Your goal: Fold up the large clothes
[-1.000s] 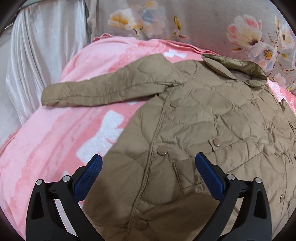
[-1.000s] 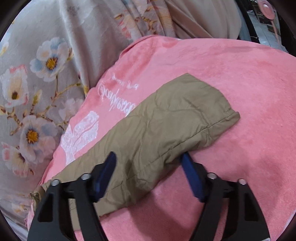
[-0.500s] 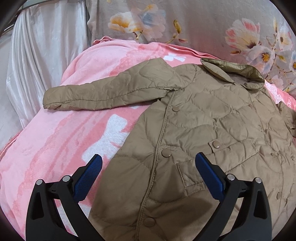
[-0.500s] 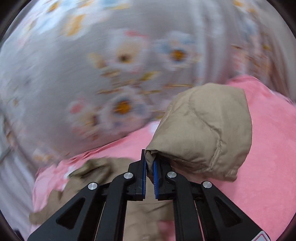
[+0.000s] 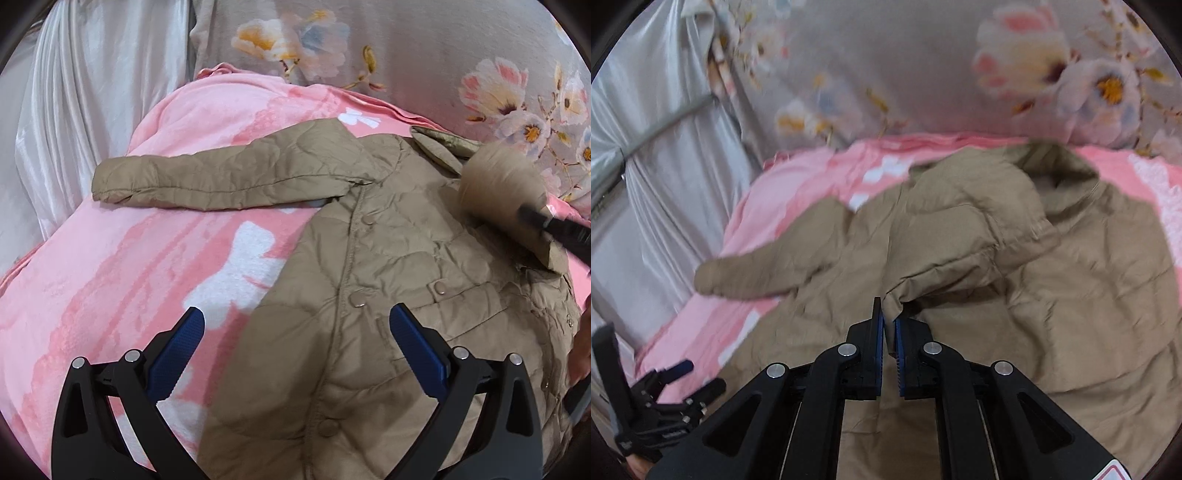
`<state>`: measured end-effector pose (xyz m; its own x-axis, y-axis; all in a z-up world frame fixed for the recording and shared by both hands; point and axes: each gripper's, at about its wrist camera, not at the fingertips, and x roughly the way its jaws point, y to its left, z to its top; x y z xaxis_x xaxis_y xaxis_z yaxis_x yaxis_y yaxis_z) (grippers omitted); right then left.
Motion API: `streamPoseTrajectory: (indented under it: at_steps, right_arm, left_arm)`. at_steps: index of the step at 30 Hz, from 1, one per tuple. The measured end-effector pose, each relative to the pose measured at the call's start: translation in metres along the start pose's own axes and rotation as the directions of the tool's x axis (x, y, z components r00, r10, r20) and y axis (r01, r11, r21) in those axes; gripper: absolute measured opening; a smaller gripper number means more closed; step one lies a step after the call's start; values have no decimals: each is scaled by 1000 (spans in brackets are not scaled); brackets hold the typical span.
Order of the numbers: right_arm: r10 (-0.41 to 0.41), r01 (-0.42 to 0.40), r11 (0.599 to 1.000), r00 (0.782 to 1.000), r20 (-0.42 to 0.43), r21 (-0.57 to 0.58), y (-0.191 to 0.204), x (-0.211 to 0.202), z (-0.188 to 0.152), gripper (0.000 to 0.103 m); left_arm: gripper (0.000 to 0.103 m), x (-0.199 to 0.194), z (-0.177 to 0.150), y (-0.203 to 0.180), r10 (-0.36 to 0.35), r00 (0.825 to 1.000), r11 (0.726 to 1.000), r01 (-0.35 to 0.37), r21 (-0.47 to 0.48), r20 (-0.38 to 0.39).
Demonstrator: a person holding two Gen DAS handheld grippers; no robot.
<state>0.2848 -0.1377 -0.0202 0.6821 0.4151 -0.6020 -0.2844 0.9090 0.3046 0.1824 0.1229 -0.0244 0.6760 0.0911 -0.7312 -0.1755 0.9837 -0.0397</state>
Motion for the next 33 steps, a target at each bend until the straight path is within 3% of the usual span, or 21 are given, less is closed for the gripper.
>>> streamPoseTrajectory:
  at_steps: [7,11,12,14,15,18,21,24,26,29,31,33]
  right_arm:
    - [-26,26,1000,993,-113,0,-11,31,-28,8]
    - [-79,70,995,988,-135,-73,-2,40,-40,14]
    - [-82,71,994,987,-137,-87,0,40,-40,19]
    - [-58,44,993,989,-138,-105,3,35,-42,40]
    - [-29,13,993,990,-138,-119,8,29,-44,55]
    - [-7,-10,984,995,-95,-178,20,1,-53,59]
    - [0,-7,993,998,-62,-119,5,-33,-57,58]
    - [-48,48,999,999,-7,12,-36,-72,-56,58]
    - [-107,104,989,994,21,110,-65,-92,-52,58]
    - [-184,166,952,982,47,257,-120,-115,-46,58]
    - [-199,170,920,979,46,353,-157,-118,-44,58]
    - [-194,155,883,980,44,444,-186,-111,-39,58]
  left_arm:
    - [98,16,-9,15,25,999,999,-26,-19,-46]
    - [98,22,-11,16,-3,997,1000,1,-30,-76]
    - [98,22,-10,16,-29,996,999,25,-42,-79]
    - [98,19,-8,16,-70,995,996,65,-59,-78]
    - [98,16,-5,15,-98,993,993,93,-69,-73]
    - [98,7,3,13,-143,988,987,139,-79,-51]
    - [98,1,14,7,-198,979,976,193,-100,-44]
    - [98,7,27,-10,-309,948,944,297,-143,-72]
    - [98,25,33,-30,-402,905,908,375,-186,-141]
    - [97,51,38,-55,-489,846,863,432,-263,-212]
    - [92,62,40,-66,-528,818,835,453,-312,-227]
    - [82,66,45,-75,-516,825,840,435,-324,-229]
